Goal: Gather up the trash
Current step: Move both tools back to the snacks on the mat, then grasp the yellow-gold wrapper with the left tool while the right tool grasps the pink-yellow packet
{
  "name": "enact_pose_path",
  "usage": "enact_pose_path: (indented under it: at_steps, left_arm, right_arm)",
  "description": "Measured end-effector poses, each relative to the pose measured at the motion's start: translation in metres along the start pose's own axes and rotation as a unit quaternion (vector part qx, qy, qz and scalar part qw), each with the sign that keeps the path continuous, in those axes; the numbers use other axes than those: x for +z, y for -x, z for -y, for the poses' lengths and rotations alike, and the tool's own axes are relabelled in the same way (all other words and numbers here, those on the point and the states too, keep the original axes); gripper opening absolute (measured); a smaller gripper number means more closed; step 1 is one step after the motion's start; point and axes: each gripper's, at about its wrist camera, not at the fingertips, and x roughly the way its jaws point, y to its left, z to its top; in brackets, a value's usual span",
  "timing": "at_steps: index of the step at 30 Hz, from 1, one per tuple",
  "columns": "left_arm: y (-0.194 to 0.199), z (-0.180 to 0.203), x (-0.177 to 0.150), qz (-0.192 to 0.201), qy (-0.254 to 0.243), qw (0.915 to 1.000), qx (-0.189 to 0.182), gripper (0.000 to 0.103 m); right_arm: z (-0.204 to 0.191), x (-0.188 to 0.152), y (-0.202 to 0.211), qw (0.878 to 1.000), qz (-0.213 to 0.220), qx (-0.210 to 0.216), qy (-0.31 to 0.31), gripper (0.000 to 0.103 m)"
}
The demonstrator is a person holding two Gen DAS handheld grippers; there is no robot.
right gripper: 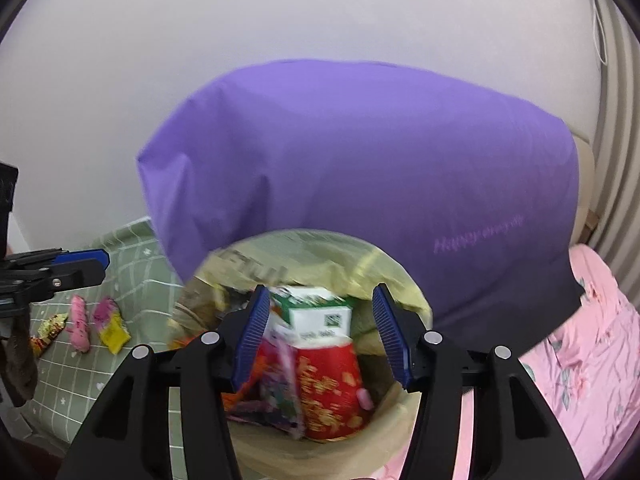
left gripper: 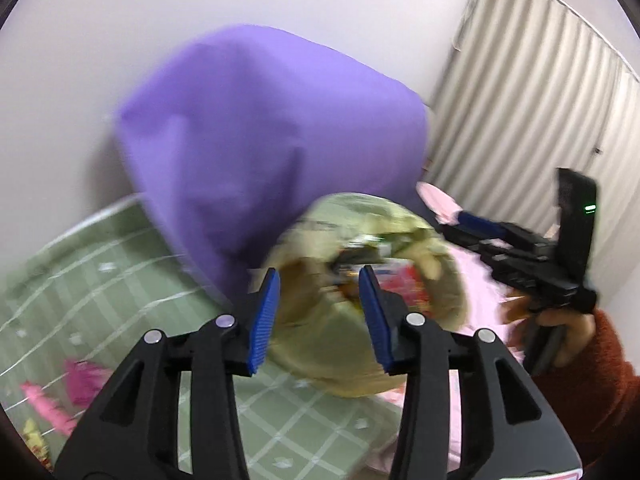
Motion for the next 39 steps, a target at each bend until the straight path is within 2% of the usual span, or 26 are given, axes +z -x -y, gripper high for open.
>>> enact_pose_path:
  at_steps: [4,8,11,13,15,16,19,24,26,31,35,39]
  left_arm:
    - [0.030,-0.042,-0.017,0.021,0.023,0.9978,0.059,0.042]
    - [0.058,-0.098,-0.042,0.025,0.059,0.9910,0.118,0.042]
    - [0.082,-0.138,-0.068,0.025,0.091,0.9815,0.166,0.042]
    - [0.107,-0.168,-0.087,0.029,0.124,0.9721,0.197,0.042]
    - [0.123,-0.187,-0.103,0.031,0.146,0.9637,0.221,0.042]
    - [0.135,-0.201,-0.116,0.030,0.166,0.9559,0.240,0.043]
    - [0.156,-0.227,-0.145,0.027,0.207,0.9408,0.267,0.043]
    - [0.169,-0.237,-0.186,-0.002,0.237,0.9261,0.294,0.043]
    - [0.169,-0.233,-0.197,-0.008,0.248,0.9238,0.292,0.043]
    - [0.159,-0.210,-0.210,-0.039,0.240,0.9300,0.275,0.043]
    - [0.155,-0.196,-0.210,-0.044,0.230,0.9295,0.285,0.043]
    - [0.156,-0.191,-0.205,-0.044,0.220,0.9306,0.289,0.044]
  right_arm:
    - [-0.031,0.011,0.006,0.999,0.024,0.027,0.013,0.051]
    - [-0.065,0.016,0.002,0.997,0.030,0.068,0.021,0.052]
    - [-0.092,0.014,-0.006,0.993,0.030,0.111,0.033,0.059]
    - [-0.110,0.010,-0.013,0.989,0.025,0.140,0.040,0.059]
    - [-0.133,0.003,-0.026,0.983,0.002,0.178,0.054,0.059]
    - [-0.146,-0.002,-0.034,0.978,-0.016,0.195,0.065,0.059]
    - [-0.184,-0.018,-0.055,0.967,-0.054,0.226,0.103,0.059]
    - [-0.232,-0.045,-0.094,0.954,-0.093,0.247,0.144,0.056]
    - [-0.248,-0.053,-0.112,0.948,-0.110,0.257,0.151,0.056]
    - [-0.278,-0.067,-0.151,0.947,-0.115,0.245,0.173,0.056]
    - [-0.292,-0.074,-0.184,0.934,-0.164,0.263,0.180,0.056]
    - [-0.299,-0.088,-0.198,0.930,-0.192,0.257,0.180,0.041]
